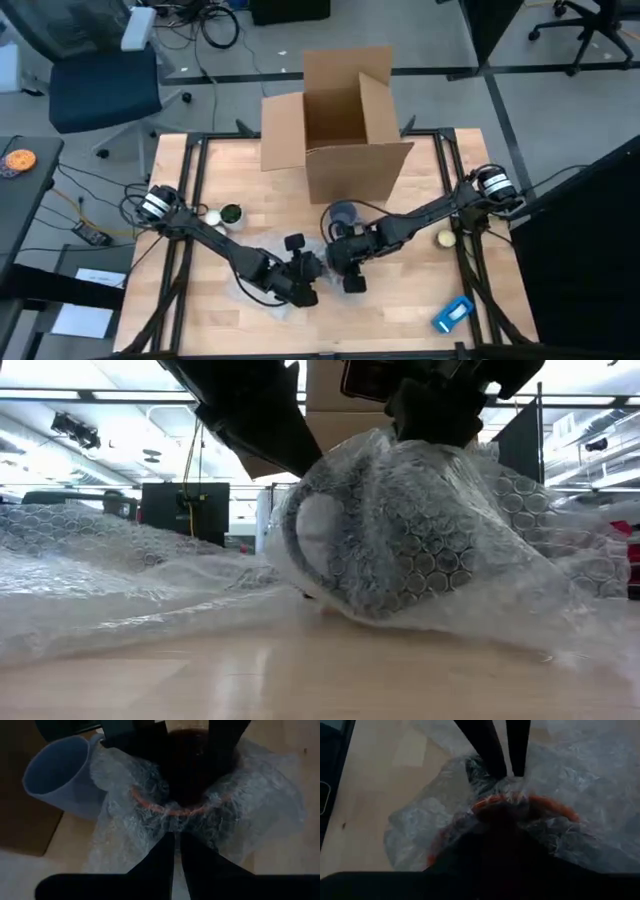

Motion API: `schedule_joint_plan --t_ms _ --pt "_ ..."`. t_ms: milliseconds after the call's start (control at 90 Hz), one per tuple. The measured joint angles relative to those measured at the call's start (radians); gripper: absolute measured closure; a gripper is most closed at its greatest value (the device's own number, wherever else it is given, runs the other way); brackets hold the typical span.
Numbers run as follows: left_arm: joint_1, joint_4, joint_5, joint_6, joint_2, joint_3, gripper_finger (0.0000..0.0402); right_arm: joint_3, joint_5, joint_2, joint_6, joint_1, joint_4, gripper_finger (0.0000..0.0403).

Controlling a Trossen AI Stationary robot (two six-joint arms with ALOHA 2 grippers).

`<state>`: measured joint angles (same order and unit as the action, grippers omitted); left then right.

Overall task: Wrap mug
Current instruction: Wrap the black mug with the top bubble wrap

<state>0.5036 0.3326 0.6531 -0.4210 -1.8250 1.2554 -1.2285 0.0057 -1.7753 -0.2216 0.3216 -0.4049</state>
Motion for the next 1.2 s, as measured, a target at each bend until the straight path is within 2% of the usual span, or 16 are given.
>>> schedule_joint_plan --t_ms 167,389,567,667,800,933,1056,1200 --pt "0.0 0.02 0.0 0.038 0.002 0.038 0.0387 -0.05 0.01 0.048 -0.006 0.026 -0.119 0.0305" --pt "0.0 0.156 0.012 0.046 0.003 0.083 0.0387 -0.117 0.065 0.163 -0.046 0.078 -0.28 0.0305" --pt "0.004 0.396 -0.008 -0.128 0.003 0.118 0.0387 -0.118 0.151 0.234 -0.171 0.128 -0.457 0.0305" --pt "0.034 0.431 -0.02 -0.187 0.003 0.122 0.0387 -0.097 0.191 0.239 -0.272 0.161 -0.529 0.0305" --pt "0.084 0.42 -0.013 -0.254 0.004 0.122 0.0387 0.011 0.194 0.239 -0.384 0.194 -0.487 0.0305" --pt "0.131 0.352 0.025 -0.322 0.004 0.093 0.0387 0.135 0.274 0.239 -0.494 0.207 -0.474 0.0305" --pt "0.174 0.174 0.089 -0.351 0.004 0.019 0.0387 0.205 0.289 0.238 -0.564 0.209 -0.475 0.0305" --pt "0.184 -0.086 0.097 -0.302 0.0 -0.097 0.0387 0.23 0.304 0.238 -0.567 0.208 -0.47 0.0305"
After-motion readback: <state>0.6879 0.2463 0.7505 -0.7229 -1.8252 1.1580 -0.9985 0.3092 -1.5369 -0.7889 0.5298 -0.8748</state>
